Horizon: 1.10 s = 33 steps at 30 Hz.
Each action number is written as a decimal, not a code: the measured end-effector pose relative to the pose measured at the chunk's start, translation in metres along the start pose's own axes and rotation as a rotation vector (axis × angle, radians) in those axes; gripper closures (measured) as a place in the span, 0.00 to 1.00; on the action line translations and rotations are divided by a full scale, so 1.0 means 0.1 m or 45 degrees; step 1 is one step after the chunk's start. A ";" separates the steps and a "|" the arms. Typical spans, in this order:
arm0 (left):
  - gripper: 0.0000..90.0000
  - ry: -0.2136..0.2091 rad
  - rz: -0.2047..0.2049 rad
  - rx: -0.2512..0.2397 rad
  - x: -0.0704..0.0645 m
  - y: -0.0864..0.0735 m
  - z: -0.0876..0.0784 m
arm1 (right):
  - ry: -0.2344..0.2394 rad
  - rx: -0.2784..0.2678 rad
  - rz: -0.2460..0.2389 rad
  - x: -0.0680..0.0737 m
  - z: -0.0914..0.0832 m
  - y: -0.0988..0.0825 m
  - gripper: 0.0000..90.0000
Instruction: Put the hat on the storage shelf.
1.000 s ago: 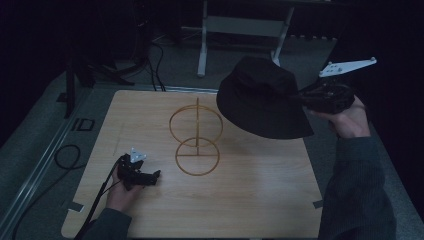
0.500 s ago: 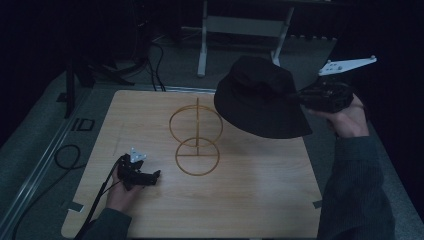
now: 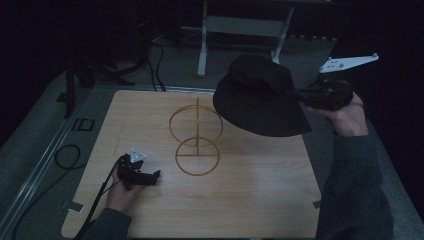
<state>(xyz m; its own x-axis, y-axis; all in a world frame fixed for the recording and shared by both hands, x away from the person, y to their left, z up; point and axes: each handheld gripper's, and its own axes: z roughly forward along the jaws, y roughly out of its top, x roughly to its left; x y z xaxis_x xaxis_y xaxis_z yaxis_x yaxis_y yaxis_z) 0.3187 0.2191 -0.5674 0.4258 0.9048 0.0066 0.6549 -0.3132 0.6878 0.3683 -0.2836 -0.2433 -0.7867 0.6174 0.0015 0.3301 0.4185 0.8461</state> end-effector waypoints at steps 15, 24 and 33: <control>0.00 0.001 0.000 0.000 0.00 0.00 0.00 | 0.003 -0.030 -0.006 0.03 0.02 0.06 0.98; 0.00 0.002 -0.001 -0.002 0.00 0.00 0.00 | 0.006 -0.054 -0.014 0.05 0.03 0.12 0.98; 0.00 0.002 -0.002 -0.002 0.00 0.00 0.00 | 0.026 -0.064 -0.031 0.09 0.06 0.18 0.98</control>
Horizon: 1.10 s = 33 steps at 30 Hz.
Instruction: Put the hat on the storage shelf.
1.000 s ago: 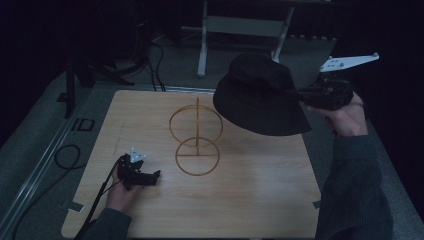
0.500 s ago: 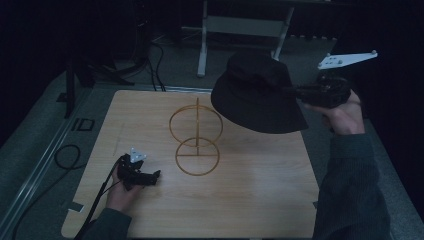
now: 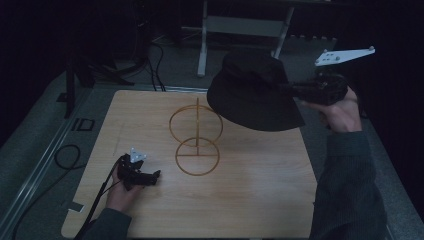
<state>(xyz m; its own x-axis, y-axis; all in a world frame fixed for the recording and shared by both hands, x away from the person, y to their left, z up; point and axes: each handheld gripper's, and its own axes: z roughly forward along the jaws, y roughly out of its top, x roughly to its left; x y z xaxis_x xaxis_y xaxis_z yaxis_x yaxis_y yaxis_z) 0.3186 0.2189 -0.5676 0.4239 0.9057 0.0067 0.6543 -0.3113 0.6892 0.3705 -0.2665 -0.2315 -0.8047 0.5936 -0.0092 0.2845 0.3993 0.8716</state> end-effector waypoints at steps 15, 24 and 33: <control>0.00 -0.001 0.001 0.002 0.00 0.00 0.00 | 0.045 -0.043 -0.021 0.07 0.07 0.09 0.98; 0.00 -0.001 -0.003 0.000 0.00 0.00 0.00 | 0.084 -0.065 -0.040 0.14 0.15 0.17 0.98; 0.00 -0.001 -0.003 0.001 0.00 0.00 0.00 | 0.128 -0.066 -0.058 0.22 0.28 0.22 0.97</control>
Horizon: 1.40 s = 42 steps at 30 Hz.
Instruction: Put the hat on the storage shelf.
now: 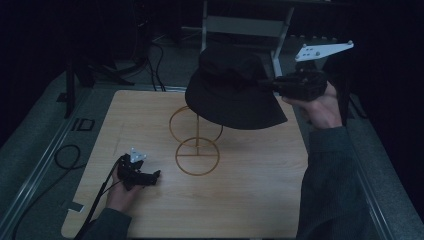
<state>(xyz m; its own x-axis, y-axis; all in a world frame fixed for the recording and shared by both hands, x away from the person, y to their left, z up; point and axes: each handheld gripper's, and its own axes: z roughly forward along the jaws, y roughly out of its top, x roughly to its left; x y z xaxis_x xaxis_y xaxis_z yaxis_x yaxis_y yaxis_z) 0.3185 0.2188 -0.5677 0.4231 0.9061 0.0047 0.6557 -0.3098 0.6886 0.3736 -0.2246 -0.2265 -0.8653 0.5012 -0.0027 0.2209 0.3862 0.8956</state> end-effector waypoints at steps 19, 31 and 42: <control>0.00 0.001 0.003 -0.002 0.00 0.00 0.00 | 0.114 0.107 -0.053 0.16 0.44 -0.04 0.97; 0.00 0.000 0.002 -0.001 0.00 0.00 0.00 | 0.176 0.235 -0.065 0.20 0.76 -0.20 0.96; 0.00 0.000 0.002 -0.002 0.00 0.00 0.00 | 0.238 0.359 -0.090 0.28 1.07 -0.31 0.92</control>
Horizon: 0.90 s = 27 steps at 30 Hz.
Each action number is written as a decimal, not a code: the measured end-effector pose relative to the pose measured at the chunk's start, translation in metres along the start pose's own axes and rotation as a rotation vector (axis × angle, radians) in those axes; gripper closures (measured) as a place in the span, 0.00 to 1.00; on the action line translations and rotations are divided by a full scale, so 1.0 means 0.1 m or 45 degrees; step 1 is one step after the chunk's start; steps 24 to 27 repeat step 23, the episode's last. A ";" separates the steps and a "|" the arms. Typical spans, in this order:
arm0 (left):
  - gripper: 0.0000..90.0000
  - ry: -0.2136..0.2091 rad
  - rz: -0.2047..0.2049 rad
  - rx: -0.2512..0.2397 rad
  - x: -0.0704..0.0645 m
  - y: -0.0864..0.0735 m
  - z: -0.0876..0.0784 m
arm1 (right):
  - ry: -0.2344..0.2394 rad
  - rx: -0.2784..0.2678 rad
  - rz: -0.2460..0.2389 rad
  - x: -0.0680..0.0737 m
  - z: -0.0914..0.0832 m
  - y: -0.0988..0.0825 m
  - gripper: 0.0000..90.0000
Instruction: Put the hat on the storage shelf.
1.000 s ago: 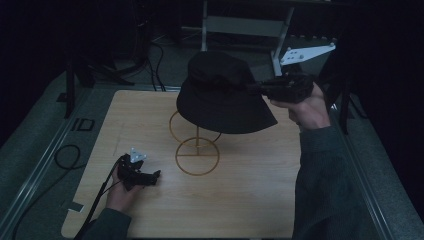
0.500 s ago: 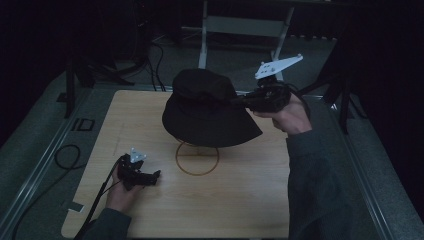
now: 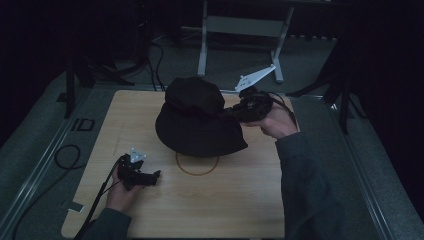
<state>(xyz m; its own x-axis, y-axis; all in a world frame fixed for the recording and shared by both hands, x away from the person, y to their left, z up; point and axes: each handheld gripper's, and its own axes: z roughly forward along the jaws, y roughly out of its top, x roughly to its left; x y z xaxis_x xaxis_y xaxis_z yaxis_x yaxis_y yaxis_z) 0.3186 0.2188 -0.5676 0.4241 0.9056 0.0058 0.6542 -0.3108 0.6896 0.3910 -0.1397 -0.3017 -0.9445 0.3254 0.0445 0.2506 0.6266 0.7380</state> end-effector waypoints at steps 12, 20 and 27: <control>0.00 0.000 -0.001 0.000 0.00 0.00 0.00 | -0.033 0.094 0.007 -0.02 -0.01 -0.03 0.46; 0.00 -0.001 -0.001 0.001 0.00 0.00 0.00 | -0.117 0.119 0.044 -0.06 -0.06 -0.14 0.33; 0.00 -0.002 -0.001 0.001 0.00 0.00 0.00 | -0.134 0.123 0.059 -0.08 -0.09 -0.16 0.31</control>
